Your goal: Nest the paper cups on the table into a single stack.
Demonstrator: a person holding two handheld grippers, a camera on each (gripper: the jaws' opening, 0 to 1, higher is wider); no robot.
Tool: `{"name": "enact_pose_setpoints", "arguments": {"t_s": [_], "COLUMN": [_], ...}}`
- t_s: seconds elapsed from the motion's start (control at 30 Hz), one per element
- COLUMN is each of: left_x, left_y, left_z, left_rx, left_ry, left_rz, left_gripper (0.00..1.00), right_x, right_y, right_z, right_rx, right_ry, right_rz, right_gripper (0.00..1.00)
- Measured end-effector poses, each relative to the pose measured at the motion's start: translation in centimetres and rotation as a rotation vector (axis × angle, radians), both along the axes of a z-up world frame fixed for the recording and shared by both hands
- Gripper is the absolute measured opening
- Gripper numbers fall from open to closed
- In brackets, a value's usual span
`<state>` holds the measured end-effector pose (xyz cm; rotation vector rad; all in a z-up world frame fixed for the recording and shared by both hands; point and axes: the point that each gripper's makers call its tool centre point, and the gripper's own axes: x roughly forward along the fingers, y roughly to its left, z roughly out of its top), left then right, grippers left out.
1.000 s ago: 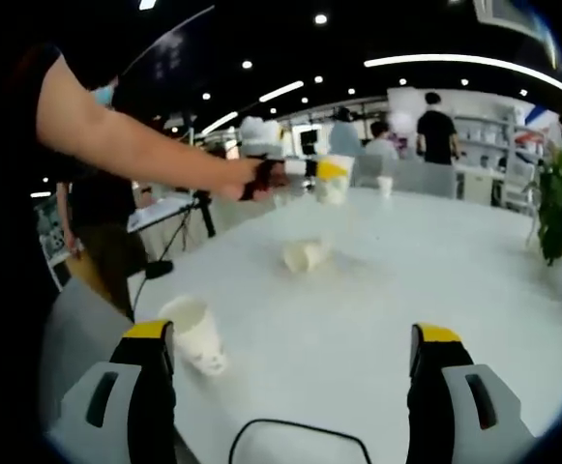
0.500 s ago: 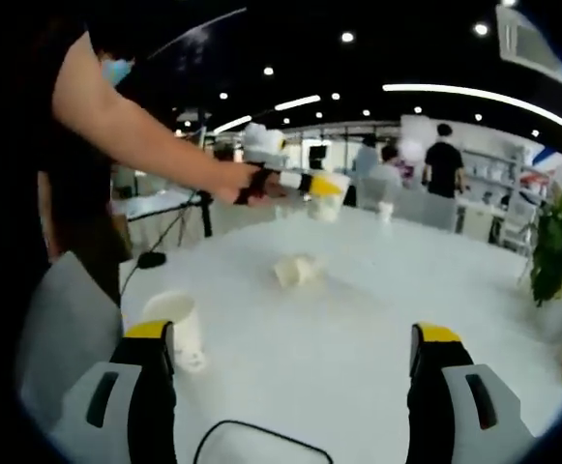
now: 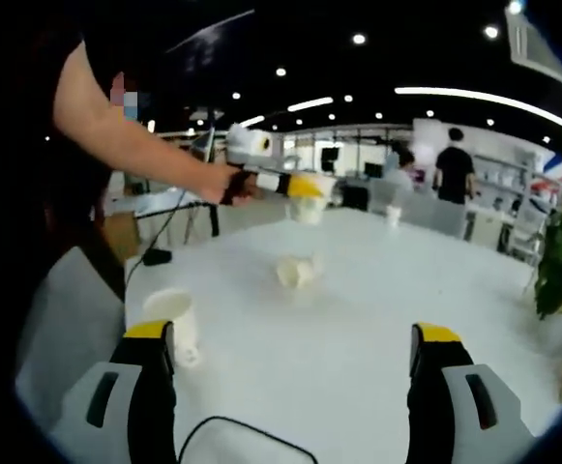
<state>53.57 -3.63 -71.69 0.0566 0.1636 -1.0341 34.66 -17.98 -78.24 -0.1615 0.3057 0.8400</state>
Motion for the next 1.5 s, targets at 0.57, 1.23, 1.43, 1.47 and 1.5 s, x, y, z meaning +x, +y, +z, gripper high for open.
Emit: {"name": "enact_pose_setpoints", "arguments": {"t_s": [0.57,1.23,1.43,1.47,1.5], "left_x": [-3.5,-6.9,-7.8,-7.8,-7.9], "left_y": [0.3,-0.2,-0.1,-0.1,-0.1], "left_z": [1.5,2.6,2.8,2.8,2.9], "left_rx": [-0.027,-0.052,-0.053,-0.048,-0.050], "left_ry": [-0.015,-0.012,-0.016,-0.020,-0.022], "left_rz": [-0.006,-0.025,-0.032,-0.029,-0.030], "left_gripper": [0.43,0.44,0.44,0.44,0.44], "right_x": [-1.3,-1.9,-2.2,-2.2,-2.1], "right_y": [0.4,0.8,0.7,0.6,0.6], "right_z": [-0.1,1.9,1.8,1.8,1.8], "right_rx": [0.000,0.030,0.025,0.025,0.026], "right_ry": [0.013,0.008,0.009,0.008,0.009], "right_rz": [0.009,0.001,0.001,0.000,0.000], "right_gripper": [1.00,1.00,1.00,1.00,1.00]}}
